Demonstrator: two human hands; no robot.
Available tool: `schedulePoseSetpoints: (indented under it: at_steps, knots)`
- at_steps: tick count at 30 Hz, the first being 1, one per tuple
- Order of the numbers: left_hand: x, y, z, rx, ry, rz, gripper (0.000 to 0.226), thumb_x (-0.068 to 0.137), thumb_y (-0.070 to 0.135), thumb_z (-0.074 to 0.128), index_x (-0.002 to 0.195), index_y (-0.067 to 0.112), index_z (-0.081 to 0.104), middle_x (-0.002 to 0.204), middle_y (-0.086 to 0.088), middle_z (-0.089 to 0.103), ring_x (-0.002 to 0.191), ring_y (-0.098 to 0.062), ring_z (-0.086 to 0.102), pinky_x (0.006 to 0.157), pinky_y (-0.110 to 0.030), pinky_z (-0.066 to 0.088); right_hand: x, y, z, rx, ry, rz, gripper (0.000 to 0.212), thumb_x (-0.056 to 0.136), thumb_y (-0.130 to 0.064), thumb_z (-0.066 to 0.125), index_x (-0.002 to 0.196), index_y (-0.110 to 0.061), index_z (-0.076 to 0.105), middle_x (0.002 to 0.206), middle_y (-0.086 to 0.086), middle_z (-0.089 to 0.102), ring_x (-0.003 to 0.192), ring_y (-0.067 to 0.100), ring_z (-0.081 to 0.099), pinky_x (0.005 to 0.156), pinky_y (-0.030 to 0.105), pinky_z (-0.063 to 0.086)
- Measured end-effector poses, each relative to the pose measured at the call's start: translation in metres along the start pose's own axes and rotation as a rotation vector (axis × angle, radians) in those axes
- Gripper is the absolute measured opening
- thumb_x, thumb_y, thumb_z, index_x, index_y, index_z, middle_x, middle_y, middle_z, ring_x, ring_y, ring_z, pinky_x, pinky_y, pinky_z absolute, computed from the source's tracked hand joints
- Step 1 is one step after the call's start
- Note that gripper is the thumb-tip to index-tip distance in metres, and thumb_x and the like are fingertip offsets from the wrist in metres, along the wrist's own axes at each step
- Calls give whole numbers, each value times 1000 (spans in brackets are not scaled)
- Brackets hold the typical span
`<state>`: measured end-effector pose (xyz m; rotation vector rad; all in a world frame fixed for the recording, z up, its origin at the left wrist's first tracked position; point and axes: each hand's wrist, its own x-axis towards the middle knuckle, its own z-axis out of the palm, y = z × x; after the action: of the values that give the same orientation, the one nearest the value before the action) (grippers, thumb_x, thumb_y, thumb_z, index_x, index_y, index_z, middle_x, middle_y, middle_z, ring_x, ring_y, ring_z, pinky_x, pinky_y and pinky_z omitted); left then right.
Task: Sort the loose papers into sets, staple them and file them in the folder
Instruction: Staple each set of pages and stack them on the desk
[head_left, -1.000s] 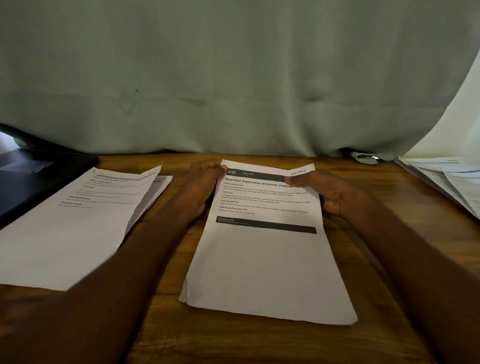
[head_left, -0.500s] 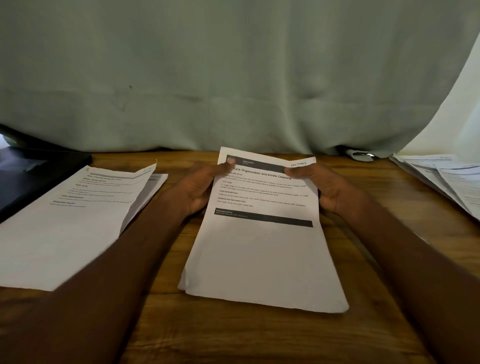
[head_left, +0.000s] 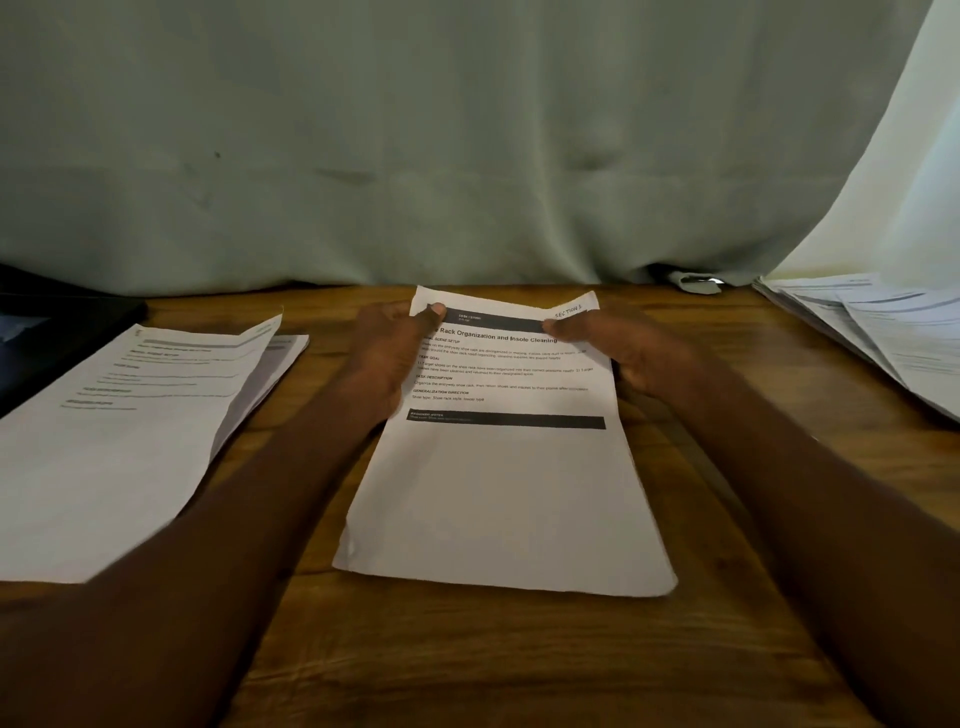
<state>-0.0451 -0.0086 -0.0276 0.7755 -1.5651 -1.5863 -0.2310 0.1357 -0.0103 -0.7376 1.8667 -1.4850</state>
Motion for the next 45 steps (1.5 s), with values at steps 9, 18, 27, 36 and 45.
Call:
schedulePoseSetpoints:
  at_steps: [9, 18, 27, 36, 45]
  knots:
    - [2, -9, 9, -8, 64, 17, 15, 100, 22, 68, 90, 10, 69, 69, 6, 77, 57, -12, 74, 44, -21, 53, -16, -42, -83, -1088, 191, -105, 56, 82, -57, 78, 87, -2, 66, 90, 12, 70, 74, 22, 62, 56, 28, 43]
    - [-3, -8, 12, 50, 40, 26, 20, 101, 24, 67, 104, 4, 70, 87, -4, 76, 55, -9, 72, 42, -19, 52, -41, -35, -111, -1175, -262, 384, 55, 65, -33, 94, 111, -23, 66, 109, 6, 67, 94, 24, 63, 69, 32, 56]
    - [-7, -1, 7, -35, 4, 28, 18, 101, 16, 65, 103, -1, 68, 70, 0, 77, 55, -12, 72, 44, -22, 54, -12, -24, -78, -838, 51, -267, 53, 78, 3, 82, 123, -13, 61, 107, 13, 69, 100, 26, 67, 80, 33, 56]
    - [6, -8, 0, 1, -1, -3, 20, 99, 23, 69, 103, 4, 71, 92, -12, 78, 76, -27, 78, 56, -31, 61, 1, -8, -91, -1102, 50, -26, 27, 84, -23, 83, 105, -9, 72, 106, 7, 68, 102, 24, 62, 77, 31, 46]
    - [3, -9, 1, 108, -116, -5, 25, 98, 30, 70, 108, 8, 74, 94, -5, 80, 83, -27, 79, 72, -39, 64, 8, -1, -102, -830, 322, -317, 17, 94, -32, 73, 96, -15, 77, 90, 4, 73, 84, 17, 66, 76, 32, 51]
